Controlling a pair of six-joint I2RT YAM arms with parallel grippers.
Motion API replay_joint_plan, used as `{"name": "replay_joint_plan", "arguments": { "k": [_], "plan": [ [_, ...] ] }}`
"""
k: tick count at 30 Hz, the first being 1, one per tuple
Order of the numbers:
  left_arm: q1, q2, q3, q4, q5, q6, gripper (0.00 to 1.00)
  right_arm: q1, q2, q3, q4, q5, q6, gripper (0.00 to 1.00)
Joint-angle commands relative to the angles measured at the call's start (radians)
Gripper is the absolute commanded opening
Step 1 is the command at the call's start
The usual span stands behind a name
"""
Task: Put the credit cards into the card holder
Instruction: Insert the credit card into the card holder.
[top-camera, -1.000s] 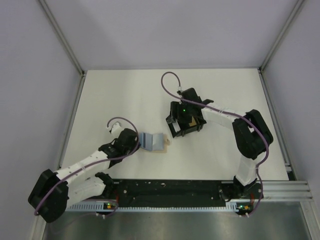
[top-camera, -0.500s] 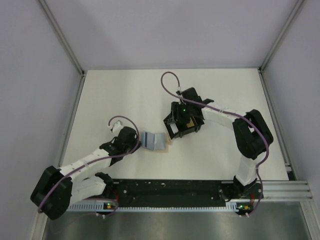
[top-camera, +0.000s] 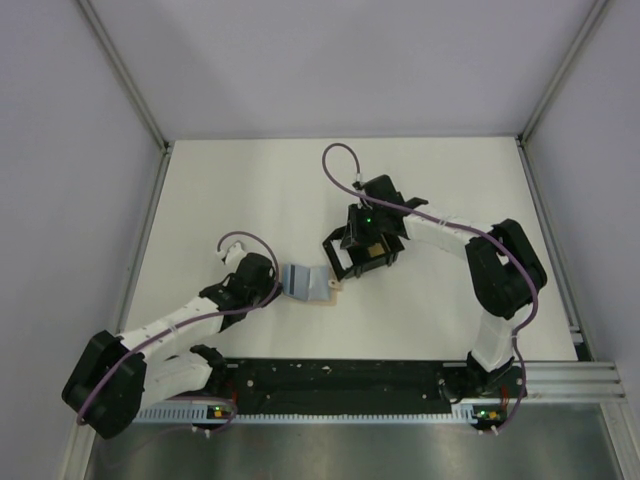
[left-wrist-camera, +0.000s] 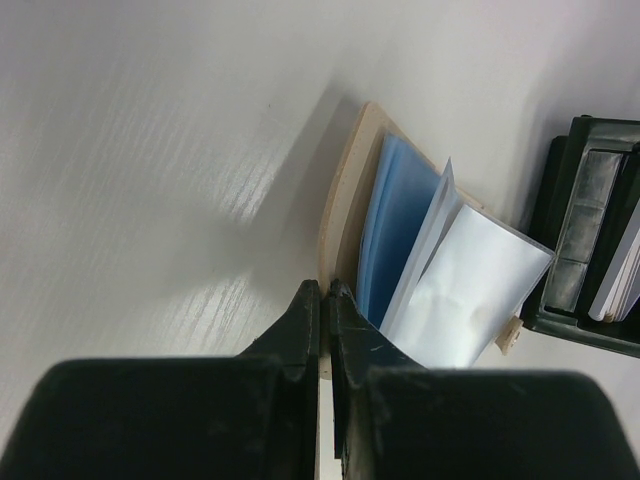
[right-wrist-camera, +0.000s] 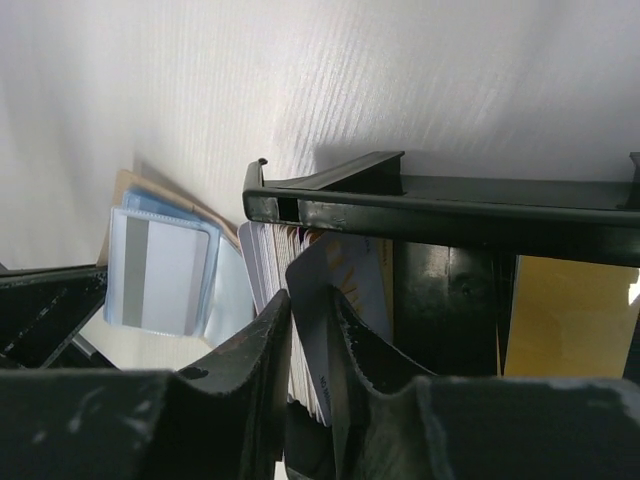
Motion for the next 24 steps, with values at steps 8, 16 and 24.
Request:
{"name": "replay_joint_plan", "arguments": {
  "k": [8, 16, 24],
  "plan": [
    [0.007, 0.007, -0.009, 0.046, 0.005, 0.01, 0.0, -0.015, -0.058, 0.034, 0.012, 0.006, 0.003, 0.08],
    [0.007, 0.005, -0.012, 0.046, 0.004, 0.01, 0.0, -0.03, -0.03, 0.03, -0.001, 0.029, -0.01, 0.0],
    [0.007, 0.009, -0.013, 0.051, 0.005, 0.01, 0.0, -0.018, 0.013, 0.028, -0.028, 0.041, -0.032, 0.05]
  ]
}}
